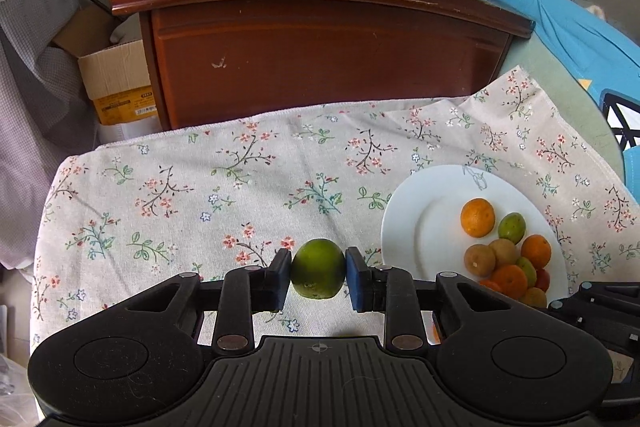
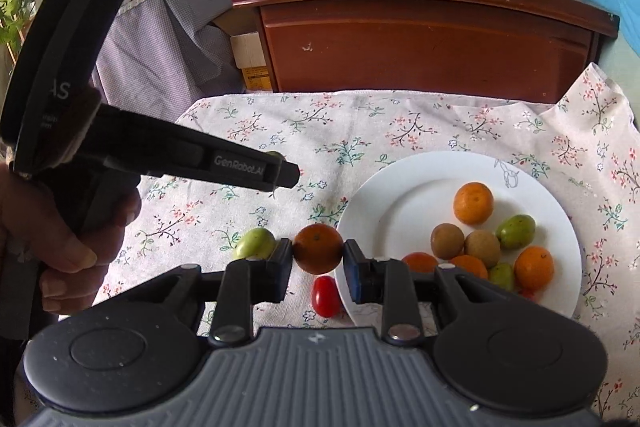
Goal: Organize fruits
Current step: 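Grasp a green jujube with the left tool while the right tool grasps a tangerine, then place the jujube and tangerine on the white plate and open both tools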
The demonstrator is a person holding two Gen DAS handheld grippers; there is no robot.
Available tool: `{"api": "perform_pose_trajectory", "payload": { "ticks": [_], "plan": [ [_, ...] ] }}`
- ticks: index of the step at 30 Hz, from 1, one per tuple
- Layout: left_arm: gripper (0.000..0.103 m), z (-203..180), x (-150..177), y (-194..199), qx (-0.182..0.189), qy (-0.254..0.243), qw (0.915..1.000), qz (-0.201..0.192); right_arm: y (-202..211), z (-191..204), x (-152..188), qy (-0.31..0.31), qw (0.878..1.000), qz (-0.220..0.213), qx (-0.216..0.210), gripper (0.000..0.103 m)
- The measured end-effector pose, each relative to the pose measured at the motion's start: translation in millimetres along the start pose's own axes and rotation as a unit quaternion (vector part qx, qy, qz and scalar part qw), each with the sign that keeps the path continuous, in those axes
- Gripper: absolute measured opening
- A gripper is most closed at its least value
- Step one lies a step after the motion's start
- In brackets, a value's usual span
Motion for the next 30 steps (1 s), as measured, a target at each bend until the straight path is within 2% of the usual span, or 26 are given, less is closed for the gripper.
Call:
{"api": "perform_pose_trajectory", "payload": {
  "ticks": [7,13,21,30],
  "plan": [
    [0.026,-13.1,-11.6,13.1,0.027,0.001,0.9994,-0.022,19.7,-26.3,-25.1,-0.021,0.998,-0.046,0.029,0.028],
    [0.026,-26.5,-10.3,14.1,0.044,-0.01,0.9986,-0.028,26.7,-48.7,-33.8,-0.043,0.996,-0.065,0.053,0.028],
    [0.026,-50.7,-0.2,1.8,0.066,-0.029,0.9973,-0.013,22.0,-81.5,-36.0,-0.087,0.989,-0.075,0.091,0.028],
    [0.026,-61.7,10.9,-13.0,0.078,-0.031,0.9964,0.004,4.8,-107.7,-27.0,-0.133,0.982,-0.06,0.119,0.028]
  ]
}}
Point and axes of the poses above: each gripper's, at about its wrist camera, not at the fingertips, and y roughly against the way its jaws point, z to its left, x to its underside, the point moved 3 cm from there along -y, roughly the way its jaws point, and after that the axes turned 6 degrees about -z, right-handed, at the moved point
